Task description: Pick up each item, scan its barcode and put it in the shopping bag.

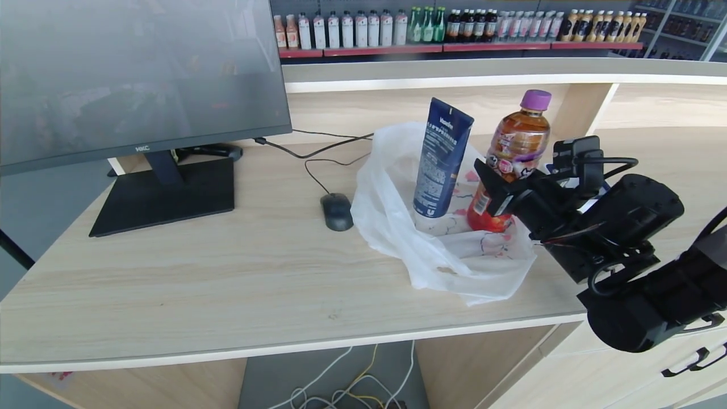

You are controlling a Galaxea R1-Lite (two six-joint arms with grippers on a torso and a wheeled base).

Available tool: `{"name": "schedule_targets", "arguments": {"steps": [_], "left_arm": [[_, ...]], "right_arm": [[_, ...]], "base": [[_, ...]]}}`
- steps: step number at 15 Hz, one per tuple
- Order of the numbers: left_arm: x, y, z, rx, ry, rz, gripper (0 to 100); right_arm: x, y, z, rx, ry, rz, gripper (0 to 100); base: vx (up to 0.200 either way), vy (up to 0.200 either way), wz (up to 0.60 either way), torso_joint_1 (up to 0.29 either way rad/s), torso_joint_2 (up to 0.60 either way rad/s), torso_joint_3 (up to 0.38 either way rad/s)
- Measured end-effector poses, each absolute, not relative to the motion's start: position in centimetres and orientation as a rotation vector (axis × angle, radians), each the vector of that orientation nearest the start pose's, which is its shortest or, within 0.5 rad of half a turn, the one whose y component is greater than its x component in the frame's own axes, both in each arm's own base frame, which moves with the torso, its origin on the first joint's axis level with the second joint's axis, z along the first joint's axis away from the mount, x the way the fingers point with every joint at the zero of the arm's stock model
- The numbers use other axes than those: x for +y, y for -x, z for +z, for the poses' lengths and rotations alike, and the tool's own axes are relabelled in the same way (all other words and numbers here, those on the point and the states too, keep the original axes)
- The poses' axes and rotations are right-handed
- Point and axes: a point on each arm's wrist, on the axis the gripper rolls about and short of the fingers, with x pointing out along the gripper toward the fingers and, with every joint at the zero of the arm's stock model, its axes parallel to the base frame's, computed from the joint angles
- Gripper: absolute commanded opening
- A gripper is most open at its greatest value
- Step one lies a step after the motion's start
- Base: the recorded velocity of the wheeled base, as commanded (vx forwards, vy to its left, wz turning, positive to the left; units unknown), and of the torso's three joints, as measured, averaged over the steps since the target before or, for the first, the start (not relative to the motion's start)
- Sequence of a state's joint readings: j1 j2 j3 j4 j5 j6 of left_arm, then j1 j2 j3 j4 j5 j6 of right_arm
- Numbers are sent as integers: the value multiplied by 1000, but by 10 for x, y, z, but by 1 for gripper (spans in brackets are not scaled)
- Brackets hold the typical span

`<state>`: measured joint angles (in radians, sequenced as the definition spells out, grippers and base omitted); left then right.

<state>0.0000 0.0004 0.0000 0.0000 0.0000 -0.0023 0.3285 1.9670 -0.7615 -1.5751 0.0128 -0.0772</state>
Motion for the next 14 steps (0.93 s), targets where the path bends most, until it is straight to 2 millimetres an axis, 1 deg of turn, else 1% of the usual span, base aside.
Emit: {"name": "schedule_targets", "arguments": {"steps": [7, 14], "left_arm": [[0, 23, 75, 0, 2, 0, 100], [0, 23, 75, 0, 2, 0, 100]], "right_arm": [[115, -335, 167, -354, 21, 326, 0], [116, -336, 162, -337, 26, 326, 0]], "base": [[0, 0, 0, 0, 0, 0], [0, 0, 0, 0, 0, 0]]}}
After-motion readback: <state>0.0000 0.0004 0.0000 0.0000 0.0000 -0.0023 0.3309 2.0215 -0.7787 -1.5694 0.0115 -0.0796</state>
